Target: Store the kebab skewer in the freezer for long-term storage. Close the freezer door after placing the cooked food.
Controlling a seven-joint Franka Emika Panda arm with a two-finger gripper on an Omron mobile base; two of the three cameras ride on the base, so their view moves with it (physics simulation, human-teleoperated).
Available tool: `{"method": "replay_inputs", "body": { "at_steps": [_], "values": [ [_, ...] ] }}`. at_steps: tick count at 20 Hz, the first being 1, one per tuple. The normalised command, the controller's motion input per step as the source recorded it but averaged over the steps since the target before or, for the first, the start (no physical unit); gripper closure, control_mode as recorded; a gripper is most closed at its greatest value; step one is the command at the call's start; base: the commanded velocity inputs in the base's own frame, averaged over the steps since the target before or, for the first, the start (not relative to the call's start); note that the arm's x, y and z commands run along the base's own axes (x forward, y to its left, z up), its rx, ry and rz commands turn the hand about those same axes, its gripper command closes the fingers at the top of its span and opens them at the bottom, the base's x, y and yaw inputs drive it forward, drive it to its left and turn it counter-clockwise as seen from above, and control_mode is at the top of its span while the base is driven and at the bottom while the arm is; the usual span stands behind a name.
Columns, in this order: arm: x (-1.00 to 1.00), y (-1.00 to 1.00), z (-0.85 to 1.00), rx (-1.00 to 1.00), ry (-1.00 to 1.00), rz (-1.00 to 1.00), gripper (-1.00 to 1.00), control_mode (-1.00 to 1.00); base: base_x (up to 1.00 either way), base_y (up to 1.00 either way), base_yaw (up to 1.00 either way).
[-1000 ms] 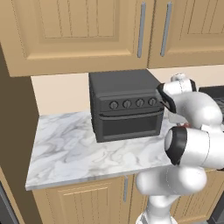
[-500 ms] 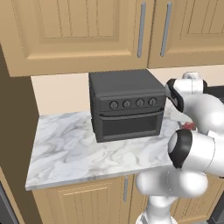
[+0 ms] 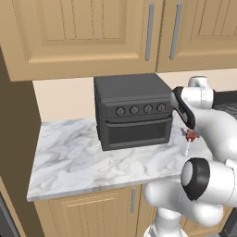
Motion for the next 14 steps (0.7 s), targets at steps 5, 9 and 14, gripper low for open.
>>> {"method": "replay_inputs", "body": {
  "at_steps": [5,9,14],
  "values": [
    [0.08,0.29,0.0,0.0,-0.02,0.23,1.0,-1.0,0.0,0.0,0.0],
    [0.0,0.37,0.04,0.0,-0.01,0.26,1.0,-1.0,0.0,0.0,0.0],
    [-0.2,0.29,0.2,0.06,-0.09,0.22,1.0,-1.0,0.0,0.0,0.0]
  ]
}}
